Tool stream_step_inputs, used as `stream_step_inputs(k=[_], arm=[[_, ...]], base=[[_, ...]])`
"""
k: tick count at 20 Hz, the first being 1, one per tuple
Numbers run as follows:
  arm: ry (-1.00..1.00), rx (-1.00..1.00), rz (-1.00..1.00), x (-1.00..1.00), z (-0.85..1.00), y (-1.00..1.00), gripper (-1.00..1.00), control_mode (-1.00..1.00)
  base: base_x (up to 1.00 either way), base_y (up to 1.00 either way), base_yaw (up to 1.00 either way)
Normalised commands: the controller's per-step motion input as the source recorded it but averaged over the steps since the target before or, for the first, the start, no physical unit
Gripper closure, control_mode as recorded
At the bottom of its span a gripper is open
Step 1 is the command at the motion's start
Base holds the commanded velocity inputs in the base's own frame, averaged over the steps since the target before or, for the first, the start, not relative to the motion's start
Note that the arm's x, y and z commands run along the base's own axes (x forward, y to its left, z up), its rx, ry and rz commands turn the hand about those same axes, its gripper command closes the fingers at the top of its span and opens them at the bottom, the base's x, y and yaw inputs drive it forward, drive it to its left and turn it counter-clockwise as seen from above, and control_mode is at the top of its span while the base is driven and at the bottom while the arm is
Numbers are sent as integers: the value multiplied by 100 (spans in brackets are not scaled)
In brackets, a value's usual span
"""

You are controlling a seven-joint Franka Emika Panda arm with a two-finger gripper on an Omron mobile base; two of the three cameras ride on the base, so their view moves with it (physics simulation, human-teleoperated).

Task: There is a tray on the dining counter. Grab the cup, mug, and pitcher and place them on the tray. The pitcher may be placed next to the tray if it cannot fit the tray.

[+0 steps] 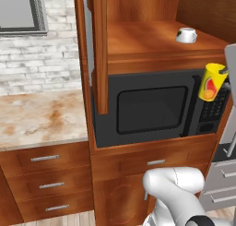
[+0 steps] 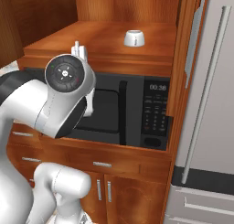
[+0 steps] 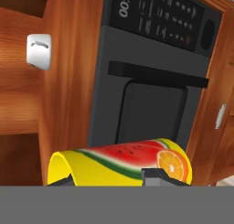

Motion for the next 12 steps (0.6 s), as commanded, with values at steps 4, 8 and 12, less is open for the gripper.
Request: stream_step_inputs(k=[4, 8, 12], arm=[[0, 0, 0, 0, 0, 0, 100, 100], [0, 0, 0, 0, 0, 0, 100, 100], [0, 0, 0, 0, 0, 0, 100, 100]], base=[[-18, 0, 0], [-73, -2, -1], [-100, -15, -14]])
